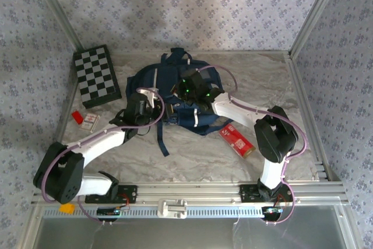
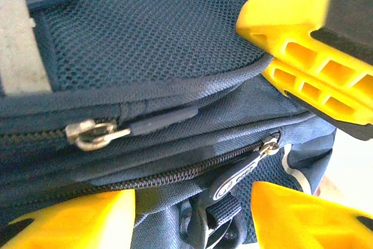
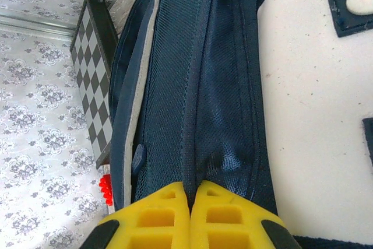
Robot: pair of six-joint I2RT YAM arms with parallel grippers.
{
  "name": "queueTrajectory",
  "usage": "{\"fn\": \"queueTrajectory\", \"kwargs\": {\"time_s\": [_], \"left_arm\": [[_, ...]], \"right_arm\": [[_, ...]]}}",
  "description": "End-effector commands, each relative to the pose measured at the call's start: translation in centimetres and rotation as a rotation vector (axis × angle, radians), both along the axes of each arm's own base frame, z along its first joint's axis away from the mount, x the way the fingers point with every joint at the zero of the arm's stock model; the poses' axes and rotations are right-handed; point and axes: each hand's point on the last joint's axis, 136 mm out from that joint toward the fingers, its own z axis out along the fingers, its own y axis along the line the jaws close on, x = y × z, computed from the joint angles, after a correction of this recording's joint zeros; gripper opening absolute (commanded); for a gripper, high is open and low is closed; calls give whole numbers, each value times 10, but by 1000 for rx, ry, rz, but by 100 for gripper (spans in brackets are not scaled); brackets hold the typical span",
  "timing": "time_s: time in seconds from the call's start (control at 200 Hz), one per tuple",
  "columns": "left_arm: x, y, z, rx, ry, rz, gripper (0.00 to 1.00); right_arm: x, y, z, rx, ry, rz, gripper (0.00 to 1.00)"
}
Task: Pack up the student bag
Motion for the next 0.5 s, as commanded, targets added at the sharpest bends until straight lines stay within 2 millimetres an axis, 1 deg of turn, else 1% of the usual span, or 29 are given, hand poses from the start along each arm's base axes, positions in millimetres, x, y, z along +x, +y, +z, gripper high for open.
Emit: {"fn": "queueTrajectory", "kwargs": {"time_s": [0.0,0.06,0.12,0.215,0.285,0.355,0.495], "left_arm": [[6,-20,31,-99,-56,-64,53],[7,-23,32,-108,-56,-71,53],[7,-27,32,-113,-42,-88,50],[1,-34,32,-126,-36,-126,48],[-2,-33,30,-110,-35,-126,47],[-6,-28,26,-84,-24,-106,44],[-21,-22,19,-11,-13,-71,43]], "right_arm": [[8,21,43,86,-99,39,0],[8,20,41,89,-94,37,0],[8,20,40,92,-91,37,0],[9,19,39,92,-87,36,0],[10,17,39,92,-88,31,0],[10,16,40,94,-89,30,0],[9,13,40,109,-82,19,0]]}}
